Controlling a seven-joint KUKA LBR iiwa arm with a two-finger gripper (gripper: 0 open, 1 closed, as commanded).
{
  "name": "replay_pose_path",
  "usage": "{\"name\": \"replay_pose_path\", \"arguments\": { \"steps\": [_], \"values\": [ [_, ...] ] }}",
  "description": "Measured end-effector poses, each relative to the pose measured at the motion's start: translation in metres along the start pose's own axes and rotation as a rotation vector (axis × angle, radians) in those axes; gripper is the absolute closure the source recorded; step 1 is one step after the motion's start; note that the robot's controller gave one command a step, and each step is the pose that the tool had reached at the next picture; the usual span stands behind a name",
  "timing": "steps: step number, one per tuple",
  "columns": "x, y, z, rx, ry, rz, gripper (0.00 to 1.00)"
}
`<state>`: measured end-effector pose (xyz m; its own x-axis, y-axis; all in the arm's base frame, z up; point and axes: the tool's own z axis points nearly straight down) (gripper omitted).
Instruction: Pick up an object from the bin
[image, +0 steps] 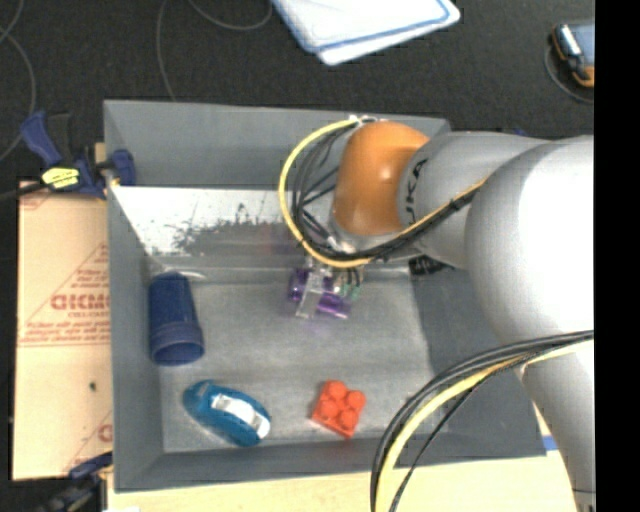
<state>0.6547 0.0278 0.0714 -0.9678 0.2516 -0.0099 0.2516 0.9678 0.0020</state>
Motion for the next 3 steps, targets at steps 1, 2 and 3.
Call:
{"name": "replay_pose_path", "arguments": {
  "steps": [1, 2, 3],
  "values": [
    [0.000, -0.001, 0.000, -0.001, 0.002, 0.010, 1.00],
    [0.004, -0.008, -0.062, -0.003, -0.009, 0.018, 1.00],
    [0.005, -0.013, -0.123, -0.004, -0.007, 0.056, 1.00]
  ]
}}
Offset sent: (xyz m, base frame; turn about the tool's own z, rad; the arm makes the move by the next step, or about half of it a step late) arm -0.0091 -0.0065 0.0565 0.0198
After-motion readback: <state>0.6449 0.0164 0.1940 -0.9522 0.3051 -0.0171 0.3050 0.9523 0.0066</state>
